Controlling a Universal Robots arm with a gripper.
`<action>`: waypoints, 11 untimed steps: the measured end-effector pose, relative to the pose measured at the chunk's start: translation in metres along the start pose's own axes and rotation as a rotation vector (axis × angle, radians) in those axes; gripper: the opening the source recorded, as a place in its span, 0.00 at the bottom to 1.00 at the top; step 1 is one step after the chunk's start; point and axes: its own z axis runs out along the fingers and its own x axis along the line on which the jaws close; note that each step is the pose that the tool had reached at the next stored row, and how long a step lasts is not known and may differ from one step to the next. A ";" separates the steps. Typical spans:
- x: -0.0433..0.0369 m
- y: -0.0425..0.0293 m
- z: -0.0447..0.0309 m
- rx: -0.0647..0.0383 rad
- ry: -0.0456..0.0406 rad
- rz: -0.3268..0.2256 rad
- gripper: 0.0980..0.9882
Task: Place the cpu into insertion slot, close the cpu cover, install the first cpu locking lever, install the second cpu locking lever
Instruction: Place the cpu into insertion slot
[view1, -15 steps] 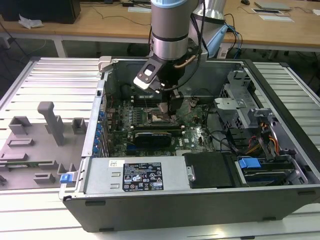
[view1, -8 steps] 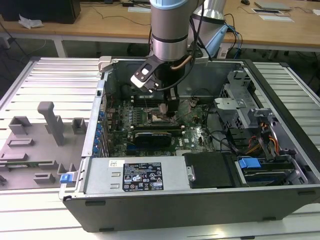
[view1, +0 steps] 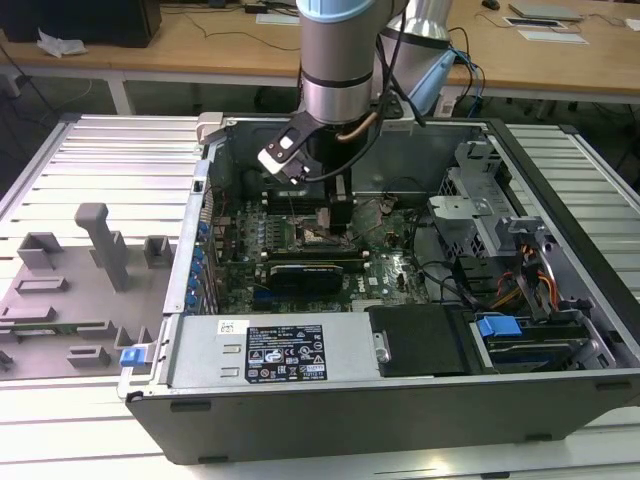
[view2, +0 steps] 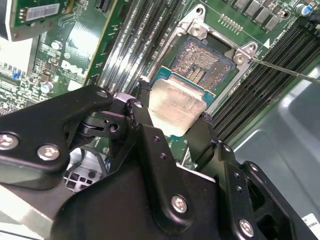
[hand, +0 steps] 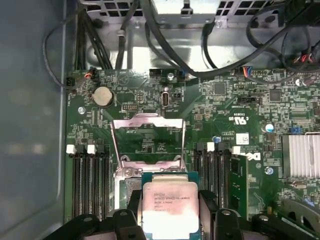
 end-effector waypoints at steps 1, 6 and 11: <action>0.0010 -0.0015 0.0011 0.000 0.0002 0.000 0.50; 0.0018 -0.0055 0.0051 0.000 0.0001 -0.001 0.50; 0.0067 -0.0091 0.0090 0.000 0.0002 -0.002 0.50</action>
